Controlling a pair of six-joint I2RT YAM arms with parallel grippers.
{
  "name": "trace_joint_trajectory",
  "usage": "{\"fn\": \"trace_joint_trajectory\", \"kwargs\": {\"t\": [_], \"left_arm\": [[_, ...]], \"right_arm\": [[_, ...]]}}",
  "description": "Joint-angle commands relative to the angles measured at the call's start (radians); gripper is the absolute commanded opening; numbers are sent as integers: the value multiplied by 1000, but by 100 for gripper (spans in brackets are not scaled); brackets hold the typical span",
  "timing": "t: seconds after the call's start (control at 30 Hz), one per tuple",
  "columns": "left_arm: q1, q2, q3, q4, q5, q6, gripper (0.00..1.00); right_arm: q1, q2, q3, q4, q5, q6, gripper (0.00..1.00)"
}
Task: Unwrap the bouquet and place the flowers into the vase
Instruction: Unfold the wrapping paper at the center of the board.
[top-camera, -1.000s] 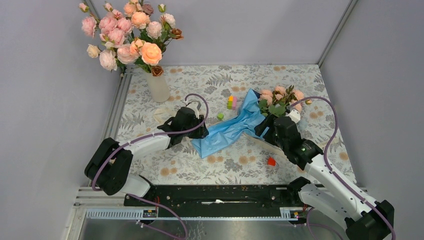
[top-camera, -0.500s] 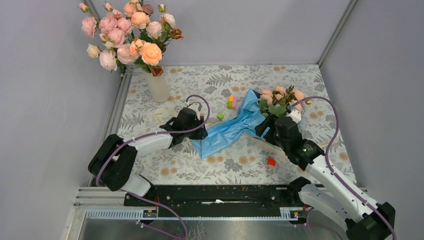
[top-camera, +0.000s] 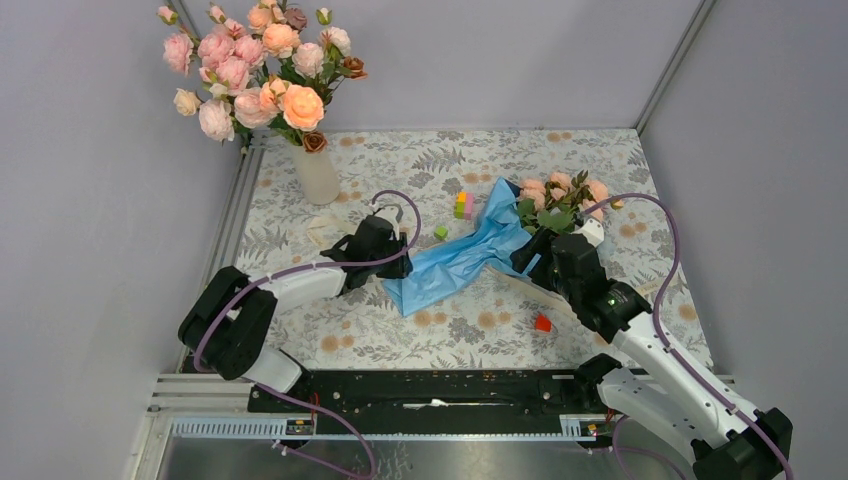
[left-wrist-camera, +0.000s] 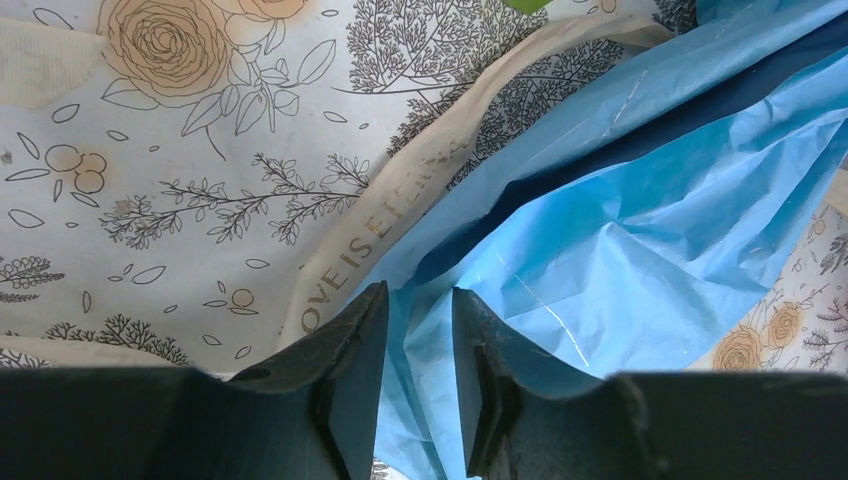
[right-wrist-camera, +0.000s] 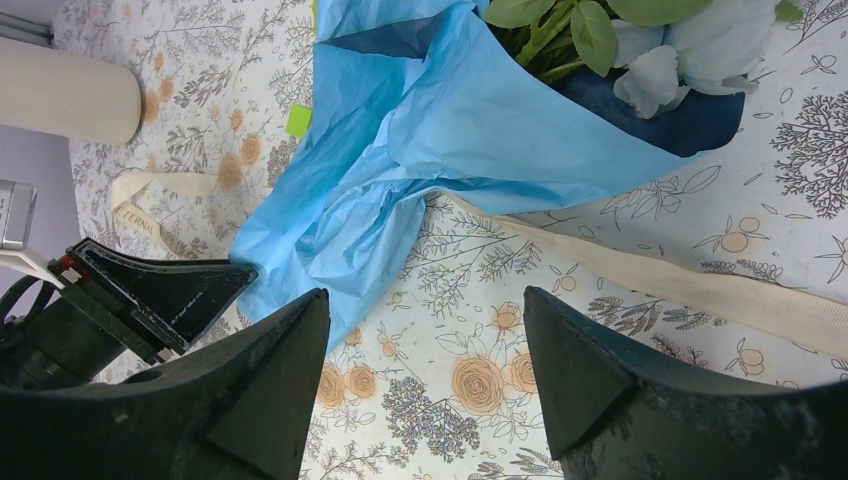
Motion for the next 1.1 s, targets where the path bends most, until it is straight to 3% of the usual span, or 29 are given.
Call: {"fn": "trace_joint_trajectory", "kwargs": {"t": [0.0, 0.1, 0.3, 0.47, 0.63, 0.83, 1.07], "left_arm": [[5, 5, 28, 61, -24, 24, 31], [5, -3, 25, 75, -19, 23, 20], [4, -61, -23, 145, 63, 32, 16], [3, -105, -61, 193, 119, 44, 0], [-10, -174, -128, 263, 178, 53, 0], [-102, -297, -210, 325, 183, 84, 0], [-201, -368, -245, 257, 88, 138, 0]], "right_arm": [[7, -11, 40, -14, 14, -6, 78], [6, -12, 40, -15, 13, -5, 78], [6, -20, 54, -42, 27, -16, 78], [6, -34, 64, -64, 36, -27, 78], [6, -37, 75, -76, 22, -32, 78], [5, 0, 112, -82, -30, -69, 77], [6, 106, 240, -76, -141, -154, 78]]}}
